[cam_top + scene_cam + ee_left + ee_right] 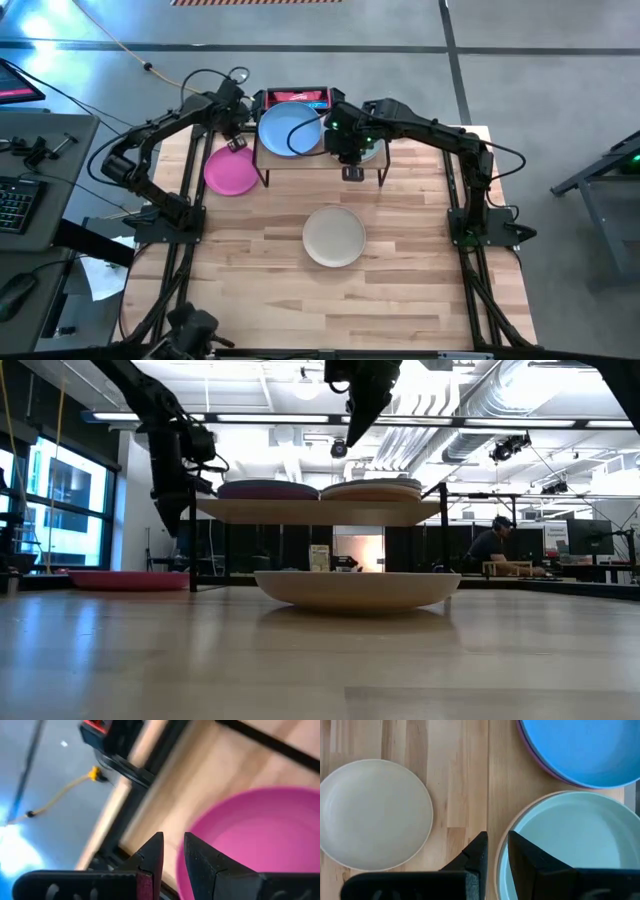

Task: Place and stack plates onto a shelf
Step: Stack the pink plate on top of the blue stacked plates on the shelf

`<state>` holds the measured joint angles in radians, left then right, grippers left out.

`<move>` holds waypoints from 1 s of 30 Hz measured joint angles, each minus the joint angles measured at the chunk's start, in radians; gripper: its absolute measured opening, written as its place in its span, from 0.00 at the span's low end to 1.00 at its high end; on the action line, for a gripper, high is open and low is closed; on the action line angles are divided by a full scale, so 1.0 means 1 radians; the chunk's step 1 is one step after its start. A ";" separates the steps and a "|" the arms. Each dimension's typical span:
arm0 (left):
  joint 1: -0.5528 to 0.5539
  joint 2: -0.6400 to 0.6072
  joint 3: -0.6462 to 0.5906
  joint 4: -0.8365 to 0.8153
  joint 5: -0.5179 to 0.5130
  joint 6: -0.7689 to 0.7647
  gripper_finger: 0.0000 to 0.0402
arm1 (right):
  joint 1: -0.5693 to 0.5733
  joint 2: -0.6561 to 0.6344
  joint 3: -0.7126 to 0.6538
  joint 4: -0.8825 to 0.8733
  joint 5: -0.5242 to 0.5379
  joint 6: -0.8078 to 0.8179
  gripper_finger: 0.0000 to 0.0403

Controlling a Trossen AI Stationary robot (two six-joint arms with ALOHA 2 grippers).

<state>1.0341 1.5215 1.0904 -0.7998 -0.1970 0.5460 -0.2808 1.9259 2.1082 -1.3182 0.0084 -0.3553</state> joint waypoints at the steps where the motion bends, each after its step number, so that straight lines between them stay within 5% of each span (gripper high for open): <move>1: -0.005 0.012 0.000 -0.015 0.000 -0.002 0.17 | 0.001 0.000 0.000 0.001 -0.001 0.000 0.14; 9: -0.028 0.110 0.000 -0.033 -0.023 -0.115 0.17 | 0.007 0.000 0.000 0.005 -0.001 0.016 0.14; 30: -0.020 0.182 0.000 -0.047 -0.076 0.023 0.17 | 0.007 0.000 0.000 0.010 -0.002 0.034 0.14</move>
<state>1.0141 1.7035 1.0901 -0.8468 -0.2729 0.5685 -0.2741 1.9259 2.1082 -1.3083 0.0067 -0.3217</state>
